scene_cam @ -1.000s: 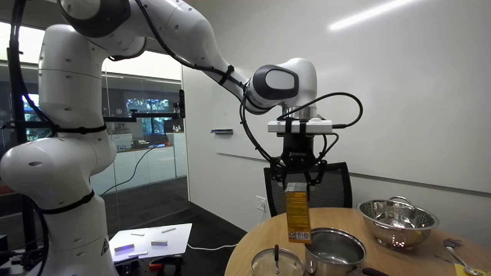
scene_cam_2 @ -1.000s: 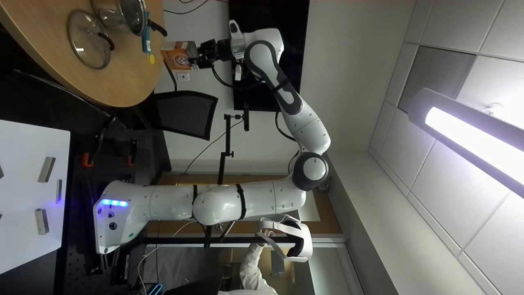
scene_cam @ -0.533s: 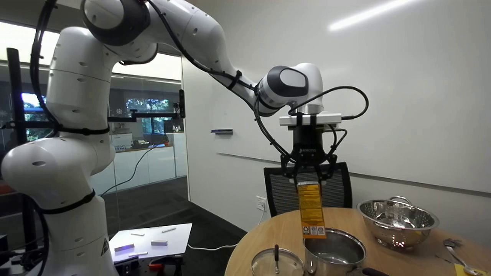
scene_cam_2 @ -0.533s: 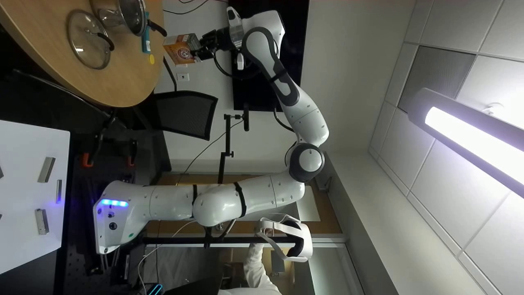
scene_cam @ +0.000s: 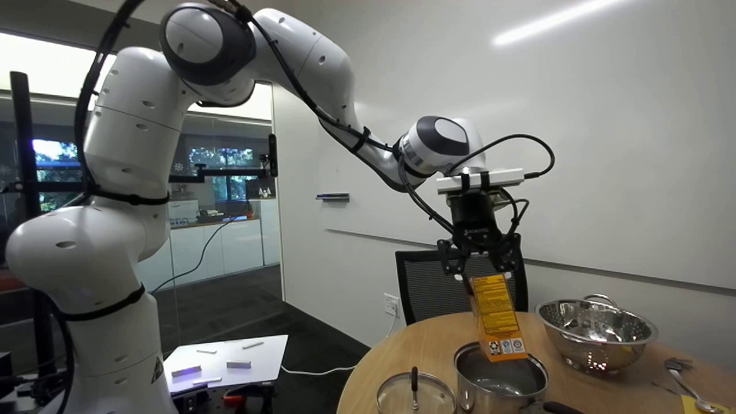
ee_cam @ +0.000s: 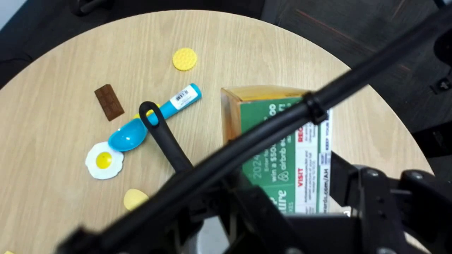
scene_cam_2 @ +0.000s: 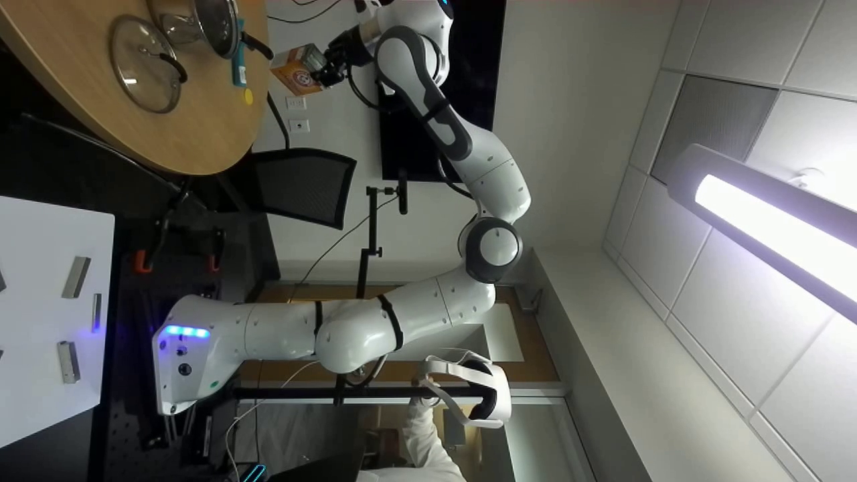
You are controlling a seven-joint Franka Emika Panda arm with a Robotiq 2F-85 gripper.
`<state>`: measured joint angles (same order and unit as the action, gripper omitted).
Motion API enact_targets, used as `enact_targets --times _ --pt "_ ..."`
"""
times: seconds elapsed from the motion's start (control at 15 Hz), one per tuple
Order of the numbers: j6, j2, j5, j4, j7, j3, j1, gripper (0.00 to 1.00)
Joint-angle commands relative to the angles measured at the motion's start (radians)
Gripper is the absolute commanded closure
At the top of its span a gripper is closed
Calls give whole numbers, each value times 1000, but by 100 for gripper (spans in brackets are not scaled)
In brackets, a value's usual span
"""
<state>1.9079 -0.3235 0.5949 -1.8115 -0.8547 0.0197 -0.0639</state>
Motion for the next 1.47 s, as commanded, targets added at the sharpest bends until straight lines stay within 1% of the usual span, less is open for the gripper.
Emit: enact_targets --times 0.0,0.33,0.67,1.0,1.4 --pt "-46 -17 141 23 59 21 -57 73" --pt "-58 -42 326 18 124 62 -117 73" --pt "-62 -72 601 -18 205 72 -158 73" --pt "-85 -107 771 -49 246 77 -154 73" --pt "-138 -123 931 -105 231 77 -155 73"
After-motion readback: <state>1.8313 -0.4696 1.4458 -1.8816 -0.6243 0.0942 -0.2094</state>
